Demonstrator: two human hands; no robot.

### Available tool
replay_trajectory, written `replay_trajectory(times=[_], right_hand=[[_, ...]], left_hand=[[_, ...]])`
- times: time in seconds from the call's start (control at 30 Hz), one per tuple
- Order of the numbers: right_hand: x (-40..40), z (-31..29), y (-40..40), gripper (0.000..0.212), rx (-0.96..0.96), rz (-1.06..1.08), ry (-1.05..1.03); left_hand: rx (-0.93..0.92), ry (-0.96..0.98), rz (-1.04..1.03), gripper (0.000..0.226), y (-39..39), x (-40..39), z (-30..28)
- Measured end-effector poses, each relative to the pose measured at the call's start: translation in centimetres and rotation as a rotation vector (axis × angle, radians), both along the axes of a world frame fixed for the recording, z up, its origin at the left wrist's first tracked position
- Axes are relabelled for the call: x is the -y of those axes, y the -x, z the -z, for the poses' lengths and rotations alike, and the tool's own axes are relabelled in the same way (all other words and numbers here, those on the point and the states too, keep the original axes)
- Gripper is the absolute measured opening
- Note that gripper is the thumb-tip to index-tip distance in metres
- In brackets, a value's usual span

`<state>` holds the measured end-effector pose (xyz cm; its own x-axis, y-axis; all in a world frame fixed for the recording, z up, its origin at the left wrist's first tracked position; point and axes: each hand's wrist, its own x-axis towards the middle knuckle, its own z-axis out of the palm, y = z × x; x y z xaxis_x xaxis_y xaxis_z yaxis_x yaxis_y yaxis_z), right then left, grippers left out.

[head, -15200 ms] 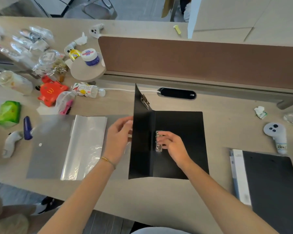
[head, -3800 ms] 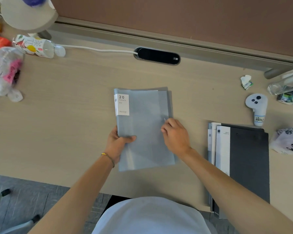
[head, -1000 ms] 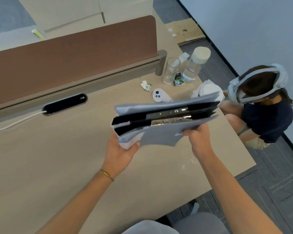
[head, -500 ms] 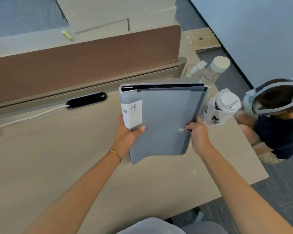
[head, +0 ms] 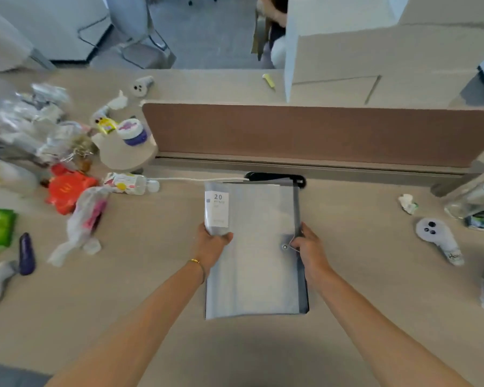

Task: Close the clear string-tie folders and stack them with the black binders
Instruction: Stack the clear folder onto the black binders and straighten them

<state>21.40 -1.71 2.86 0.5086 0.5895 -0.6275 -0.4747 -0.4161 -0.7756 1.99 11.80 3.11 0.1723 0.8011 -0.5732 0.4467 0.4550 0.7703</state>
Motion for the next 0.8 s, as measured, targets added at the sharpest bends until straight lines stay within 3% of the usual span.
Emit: replay_trajectory(times=[0.17, 0.4, 0.5, 0.63, 0.8], right_hand=[[-7.9, 1.1, 4.5, 0.036, -0.018, -0.22, 0.122], [-15.3, 3.7, 8.8, 0.022, 0.007, -0.242, 0.23], [-16.7, 4.9, 9.5, 0.02, 0.032, -0.222, 0.259], [-17.1, 6.3, 9.9, 0.047, 0.113, -0.225, 0.302], [-16.7, 5.8, 10.5, 0.028, 0.241, -0.278, 0.289]], left_hand=[[-0.139, -0.007, -0.085, 0.051, 6.4, -6.4, 1.8], [-0.235, -0.03, -0.043, 0.054, 10.2, -13.7, 4.9], [-0.295, -0.072, -0.003, 0.063, 10.1, -15.2, 6.1], [-0.391, -0.114, 0.036, 0.057, 9.5, -15.7, 7.0], [-0.467, -0.159, 0.051, 0.053, 8.9, -15.3, 7.2]])
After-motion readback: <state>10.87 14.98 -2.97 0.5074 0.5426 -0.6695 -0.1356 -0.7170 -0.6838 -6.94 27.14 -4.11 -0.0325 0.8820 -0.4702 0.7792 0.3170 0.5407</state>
